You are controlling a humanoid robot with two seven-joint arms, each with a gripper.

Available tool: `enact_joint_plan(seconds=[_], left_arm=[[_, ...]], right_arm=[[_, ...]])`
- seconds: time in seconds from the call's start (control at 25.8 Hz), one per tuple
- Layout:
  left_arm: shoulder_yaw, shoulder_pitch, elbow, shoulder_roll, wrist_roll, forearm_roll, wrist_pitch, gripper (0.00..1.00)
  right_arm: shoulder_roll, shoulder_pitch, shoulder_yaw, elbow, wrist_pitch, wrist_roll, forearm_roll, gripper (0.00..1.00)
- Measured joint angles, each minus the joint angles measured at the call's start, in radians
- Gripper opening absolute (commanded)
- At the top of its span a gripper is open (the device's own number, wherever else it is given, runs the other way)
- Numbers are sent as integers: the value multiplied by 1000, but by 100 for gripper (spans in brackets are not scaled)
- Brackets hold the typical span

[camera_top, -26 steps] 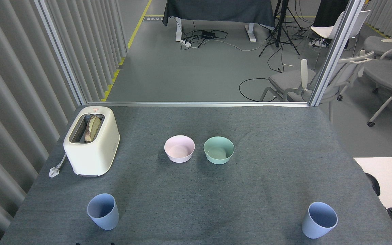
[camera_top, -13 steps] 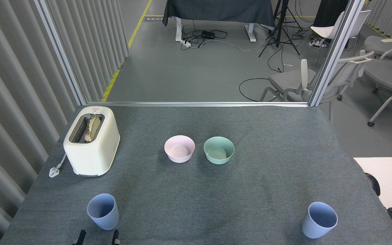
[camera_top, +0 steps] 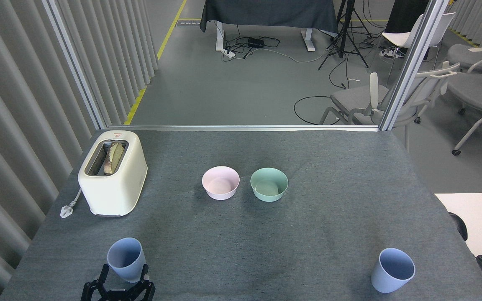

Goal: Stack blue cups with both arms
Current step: 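Reach the left gripper to the blue cup in front of it, then grasp the blue cup with the left gripper and carry it toward center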

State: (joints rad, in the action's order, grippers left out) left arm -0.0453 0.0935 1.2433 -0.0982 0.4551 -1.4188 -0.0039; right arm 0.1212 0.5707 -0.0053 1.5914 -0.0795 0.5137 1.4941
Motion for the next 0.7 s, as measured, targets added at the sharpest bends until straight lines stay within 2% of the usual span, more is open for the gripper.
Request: enact_joint_plan(seconds=[0.27, 0.31, 0.39, 0.46, 0.7], left_arm=[[1, -72, -70, -1, -1, 5, 1, 100], [1, -79, -73, -1, -1, 6, 1, 94], [0, -86, -76, -2, -2, 6, -1, 68], [0, -88, -74, -3, -4, 6, -11, 54], [-2, -74, 0, -3, -6, 7, -67, 53]], right_arm=[[0, 0, 1, -2, 0, -4, 0, 100], [0, 0, 1, -2, 0, -4, 0, 100], [0, 0, 2, -2, 0, -4, 0, 100], [0, 0, 2, -2, 0, -4, 0, 100], [0, 0, 2, -2, 0, -5, 0, 100]])
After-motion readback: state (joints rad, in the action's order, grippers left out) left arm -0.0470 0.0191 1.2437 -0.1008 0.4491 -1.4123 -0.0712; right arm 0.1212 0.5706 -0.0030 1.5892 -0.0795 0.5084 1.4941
